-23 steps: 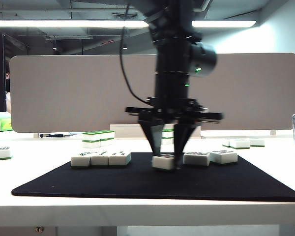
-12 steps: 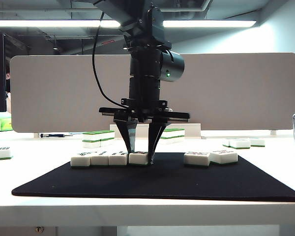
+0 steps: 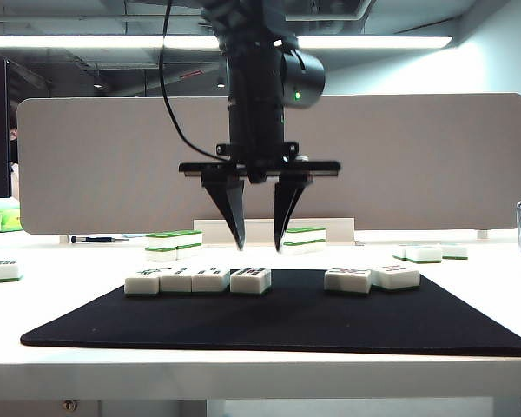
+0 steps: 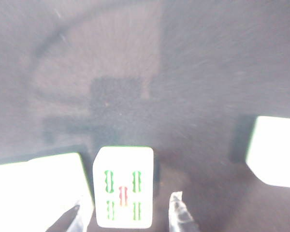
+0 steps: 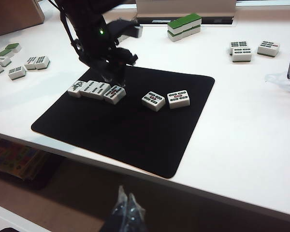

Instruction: Align six mahjong tiles in a row on the table.

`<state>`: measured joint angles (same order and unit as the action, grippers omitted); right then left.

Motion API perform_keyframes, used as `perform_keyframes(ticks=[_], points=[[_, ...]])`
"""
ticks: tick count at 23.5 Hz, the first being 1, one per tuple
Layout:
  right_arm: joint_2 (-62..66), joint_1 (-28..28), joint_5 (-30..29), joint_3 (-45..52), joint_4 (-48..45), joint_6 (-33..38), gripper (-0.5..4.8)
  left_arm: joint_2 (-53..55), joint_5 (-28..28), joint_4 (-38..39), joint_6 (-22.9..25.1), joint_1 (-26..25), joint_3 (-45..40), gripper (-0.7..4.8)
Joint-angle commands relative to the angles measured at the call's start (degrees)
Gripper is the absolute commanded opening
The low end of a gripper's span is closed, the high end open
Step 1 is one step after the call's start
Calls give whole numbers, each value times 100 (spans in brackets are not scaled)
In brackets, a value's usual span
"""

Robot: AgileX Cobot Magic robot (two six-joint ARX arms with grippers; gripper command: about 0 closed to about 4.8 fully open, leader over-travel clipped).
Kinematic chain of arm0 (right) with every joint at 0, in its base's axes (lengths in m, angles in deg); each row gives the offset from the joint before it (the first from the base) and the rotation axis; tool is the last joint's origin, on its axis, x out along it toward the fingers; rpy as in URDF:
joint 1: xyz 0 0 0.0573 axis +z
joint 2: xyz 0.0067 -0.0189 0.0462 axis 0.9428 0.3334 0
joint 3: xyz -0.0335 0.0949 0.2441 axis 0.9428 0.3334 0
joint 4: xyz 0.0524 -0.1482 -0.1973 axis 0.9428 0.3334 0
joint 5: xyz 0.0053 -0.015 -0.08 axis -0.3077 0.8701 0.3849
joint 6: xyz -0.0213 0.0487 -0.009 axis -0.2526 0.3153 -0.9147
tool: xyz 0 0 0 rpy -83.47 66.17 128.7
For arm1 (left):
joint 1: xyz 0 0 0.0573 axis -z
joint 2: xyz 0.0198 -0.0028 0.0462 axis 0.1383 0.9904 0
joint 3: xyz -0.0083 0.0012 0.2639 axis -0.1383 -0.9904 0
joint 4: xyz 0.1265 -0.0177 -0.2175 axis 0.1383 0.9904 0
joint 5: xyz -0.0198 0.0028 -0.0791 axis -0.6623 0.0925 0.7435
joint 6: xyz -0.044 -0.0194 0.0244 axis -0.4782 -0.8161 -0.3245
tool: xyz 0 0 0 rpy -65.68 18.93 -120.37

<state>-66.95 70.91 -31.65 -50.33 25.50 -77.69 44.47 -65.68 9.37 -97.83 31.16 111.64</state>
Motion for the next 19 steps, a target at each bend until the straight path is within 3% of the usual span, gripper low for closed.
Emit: perform_keyframes(ticks=[1, 5, 7, 11, 14, 19], points=[[-68, 7, 11, -20, -72, -13, -1, -68, 289, -439, 1316, 125, 9, 216], [-68, 7, 11, -20, -72, -13, -1, -46, 367, -1167, 3788, 450, 0, 216], [-68, 7, 9, -20, -70, -13, -1, -44, 472, -1379, 4782, 584, 0, 229], [-68, 7, 9, -20, -72, -13, -1, 33, 920, -1268, 5888, 673, 0, 343], [-68, 7, 9, -20, -70, -11, -1, 149, 1145, -1187, 6561, 671, 0, 344], [-68, 7, 9, -20, -68, -11, -1, 310, 1141, -1355, 6957, 616, 0, 342]])
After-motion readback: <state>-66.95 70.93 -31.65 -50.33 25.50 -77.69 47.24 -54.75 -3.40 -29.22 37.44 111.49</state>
